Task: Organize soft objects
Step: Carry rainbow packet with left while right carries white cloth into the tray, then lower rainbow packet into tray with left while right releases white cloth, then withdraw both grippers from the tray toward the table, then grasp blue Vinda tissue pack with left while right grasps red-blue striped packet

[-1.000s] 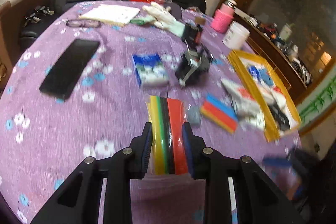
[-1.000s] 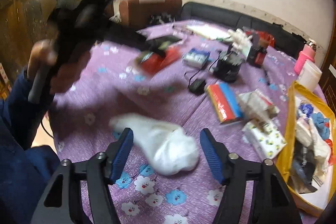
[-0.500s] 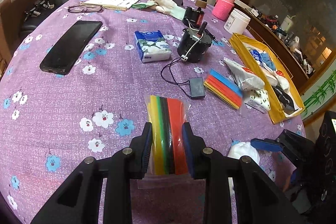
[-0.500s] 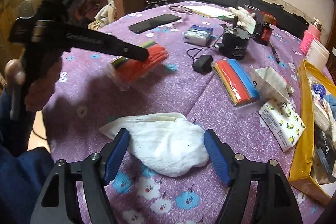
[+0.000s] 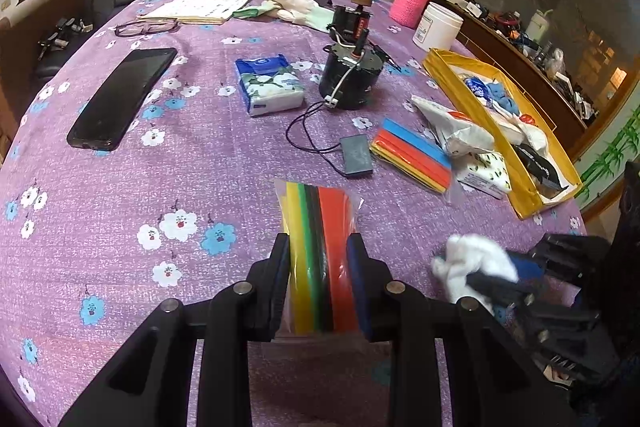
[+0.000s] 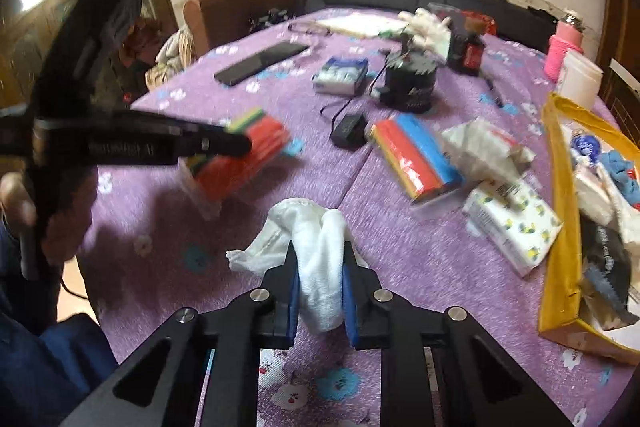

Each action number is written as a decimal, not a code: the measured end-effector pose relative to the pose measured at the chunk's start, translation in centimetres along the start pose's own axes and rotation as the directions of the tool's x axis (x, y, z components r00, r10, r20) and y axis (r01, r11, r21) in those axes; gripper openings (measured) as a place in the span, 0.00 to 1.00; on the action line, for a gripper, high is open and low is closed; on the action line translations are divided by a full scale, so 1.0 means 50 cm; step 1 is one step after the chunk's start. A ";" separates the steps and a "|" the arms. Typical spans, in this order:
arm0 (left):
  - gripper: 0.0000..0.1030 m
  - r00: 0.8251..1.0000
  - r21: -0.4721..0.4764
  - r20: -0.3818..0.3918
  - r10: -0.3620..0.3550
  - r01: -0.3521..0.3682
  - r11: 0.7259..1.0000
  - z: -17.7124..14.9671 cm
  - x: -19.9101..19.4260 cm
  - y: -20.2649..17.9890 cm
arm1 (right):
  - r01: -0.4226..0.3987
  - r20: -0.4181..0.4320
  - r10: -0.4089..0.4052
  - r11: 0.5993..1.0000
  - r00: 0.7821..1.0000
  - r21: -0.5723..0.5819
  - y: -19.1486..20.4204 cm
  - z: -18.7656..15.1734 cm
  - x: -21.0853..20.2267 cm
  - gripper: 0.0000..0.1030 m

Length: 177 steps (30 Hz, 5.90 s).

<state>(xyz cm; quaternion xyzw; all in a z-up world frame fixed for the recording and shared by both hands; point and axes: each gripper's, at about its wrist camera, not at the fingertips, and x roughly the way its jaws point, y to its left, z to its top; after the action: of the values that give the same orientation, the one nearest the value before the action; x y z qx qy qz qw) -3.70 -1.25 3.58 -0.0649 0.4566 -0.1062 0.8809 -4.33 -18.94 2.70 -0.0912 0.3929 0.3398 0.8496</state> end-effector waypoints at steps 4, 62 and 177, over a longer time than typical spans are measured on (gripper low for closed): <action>0.27 1.000 0.026 0.015 -0.009 0.008 1.000 0.000 -0.001 -0.025 | -0.006 0.059 0.002 0.998 0.998 0.055 -0.026 0.012 -0.027 0.19; 0.27 0.968 0.415 0.230 0.097 -0.188 0.890 0.071 0.040 -0.415 | 0.036 0.288 -0.175 0.901 0.941 0.432 -0.324 -0.062 -0.225 0.19; 0.68 0.989 -0.275 0.076 0.123 -0.098 0.956 0.078 0.061 0.084 | 0.026 0.142 -0.042 0.993 0.989 0.112 -0.146 0.158 0.104 0.44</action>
<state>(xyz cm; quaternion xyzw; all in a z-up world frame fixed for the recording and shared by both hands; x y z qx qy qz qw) 1.76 2.15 2.53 -0.1637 0.4285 0.0098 0.8885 7.60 -18.46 3.40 -0.0262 0.3469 0.3090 0.8852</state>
